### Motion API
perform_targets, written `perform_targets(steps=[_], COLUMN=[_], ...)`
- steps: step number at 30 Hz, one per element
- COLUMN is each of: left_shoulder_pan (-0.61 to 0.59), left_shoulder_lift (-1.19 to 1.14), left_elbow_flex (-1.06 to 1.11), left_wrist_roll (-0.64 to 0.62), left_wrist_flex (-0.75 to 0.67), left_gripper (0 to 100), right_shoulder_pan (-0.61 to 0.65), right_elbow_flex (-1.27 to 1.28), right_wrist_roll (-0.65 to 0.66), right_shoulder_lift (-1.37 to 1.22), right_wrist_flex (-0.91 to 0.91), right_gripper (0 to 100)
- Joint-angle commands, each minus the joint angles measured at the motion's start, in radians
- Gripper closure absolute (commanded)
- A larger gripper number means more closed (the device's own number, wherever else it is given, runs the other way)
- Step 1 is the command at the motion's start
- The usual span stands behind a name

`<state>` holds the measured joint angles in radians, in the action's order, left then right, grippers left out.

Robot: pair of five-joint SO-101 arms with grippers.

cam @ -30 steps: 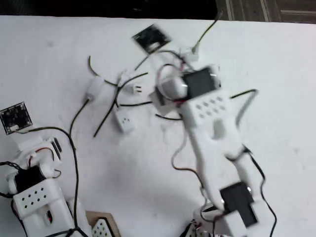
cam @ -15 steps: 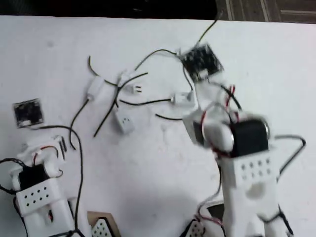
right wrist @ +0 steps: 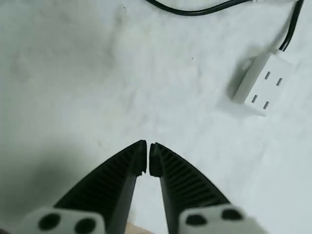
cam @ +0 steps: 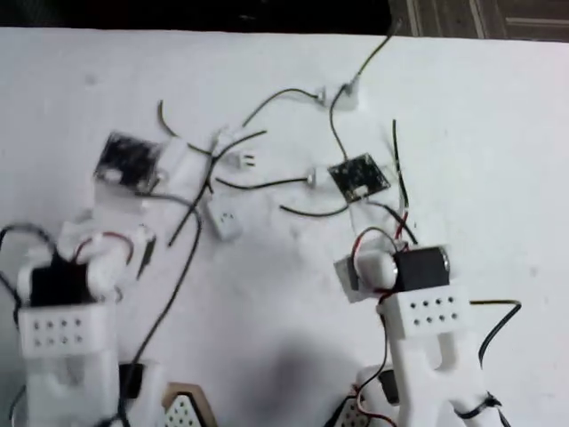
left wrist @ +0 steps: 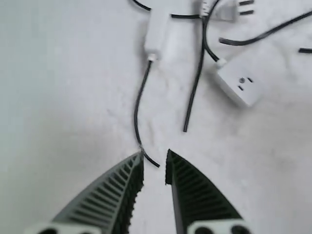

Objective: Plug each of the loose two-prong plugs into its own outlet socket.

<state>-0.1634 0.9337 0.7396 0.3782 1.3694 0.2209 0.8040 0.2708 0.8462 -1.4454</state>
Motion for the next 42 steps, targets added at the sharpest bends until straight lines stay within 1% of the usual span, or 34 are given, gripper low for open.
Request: perform_targets(steps=[1, 2, 5, 10, 16, 20, 23, 28, 33, 34, 38, 42], left_shoulder_pan=[0.062, 0.061, 0.054, 0.042, 0.038, 0.038, 0.019, -0.031, -0.044, -0.041, -0.022, -0.013], left_shoulder_lift=[-0.28, -0.346, -0.536, -0.854, -1.273, -1.495, -1.63, -1.805, -1.928, -1.943, -2.002, -2.022], left_elbow_flex=[-0.242, -0.288, -0.436, -0.712, -1.085, -1.307, -1.45, -1.646, -1.768, -1.78, -1.826, -1.84], left_wrist_roll=[0.014, 0.023, 0.11, 0.193, 0.196, 0.196, 0.196, 0.196, 0.195, 0.195, 0.195, 0.195], left_wrist_flex=[0.069, 0.069, 0.069, 0.061, 0.086, 0.14, 0.153, 0.153, 0.155, 0.155, 0.155, 0.166], left_gripper=[85, 83, 76, 75, 76, 76, 76, 76, 76, 76, 85, 88], right_shoulder_pan=[-0.012, -0.012, -0.019, -0.07, -0.071, -0.071, -0.071, -0.071, -0.071, -0.073, -0.077, -0.077], right_elbow_flex=[0.034, 0.048, 0.083, 0.137, 0.173, 0.176, 0.178, 0.178, 0.178, 0.178, 0.178, 0.178], right_wrist_roll=[-0.011, -0.011, -0.011, -0.011, -0.011, -0.011, -0.011, -0.011, -0.011, -0.011, -0.011, -0.011], right_shoulder_lift=[0.016, 0.016, 0.019, 0.019, 0.019, 0.019, 0.019, 0.016, 0.015, 0.015, 0.013, 0.013], right_wrist_flex=[0.062, 0.079, 0.11, 0.176, 0.199, 0.199, 0.199, 0.199, 0.199, 0.199, 0.199, 0.199], right_gripper=[98.0, 98.0, 98.0, 98.0, 98.0, 98.0, 98.0, 98.0, 98.0, 98.0, 98.0, 98.0])
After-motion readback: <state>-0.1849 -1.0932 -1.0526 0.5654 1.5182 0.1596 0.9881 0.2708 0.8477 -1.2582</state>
